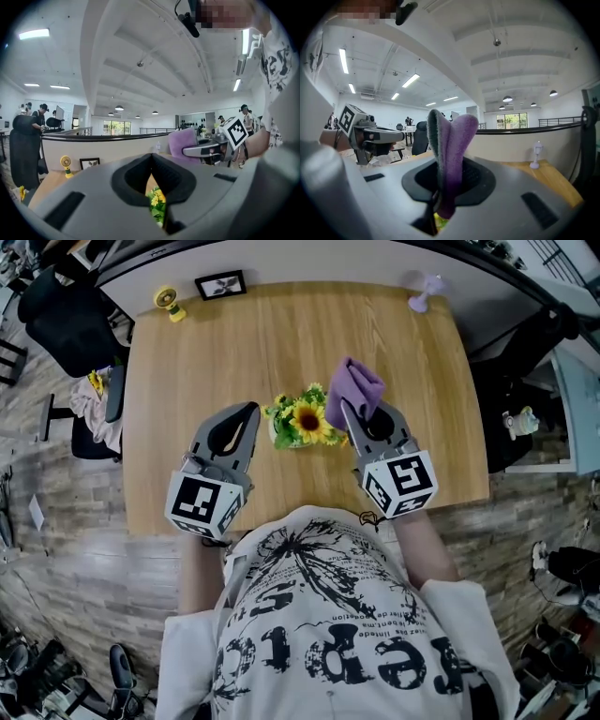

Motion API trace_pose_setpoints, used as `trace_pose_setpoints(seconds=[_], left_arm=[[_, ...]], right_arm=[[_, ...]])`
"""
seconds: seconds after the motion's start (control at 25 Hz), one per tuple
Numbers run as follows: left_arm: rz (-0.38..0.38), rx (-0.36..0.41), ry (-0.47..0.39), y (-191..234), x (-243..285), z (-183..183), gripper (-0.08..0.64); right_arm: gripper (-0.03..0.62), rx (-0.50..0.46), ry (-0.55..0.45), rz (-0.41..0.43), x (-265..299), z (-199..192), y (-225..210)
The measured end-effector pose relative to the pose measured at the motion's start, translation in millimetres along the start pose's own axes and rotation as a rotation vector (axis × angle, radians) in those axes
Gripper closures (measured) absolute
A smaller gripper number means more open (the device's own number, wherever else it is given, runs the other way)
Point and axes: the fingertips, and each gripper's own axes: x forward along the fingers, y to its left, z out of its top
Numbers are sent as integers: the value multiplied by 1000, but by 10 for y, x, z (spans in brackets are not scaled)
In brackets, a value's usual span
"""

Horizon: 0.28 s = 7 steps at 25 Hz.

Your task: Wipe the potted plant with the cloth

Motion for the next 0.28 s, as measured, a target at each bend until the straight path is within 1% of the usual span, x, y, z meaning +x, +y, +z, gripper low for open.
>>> trace_pose_setpoints(seconds=[0.28], left_arm=[[-23, -18, -11, -63, 44, 33, 555]], right_arm=[[532, -18, 1, -14, -37, 19, 5]])
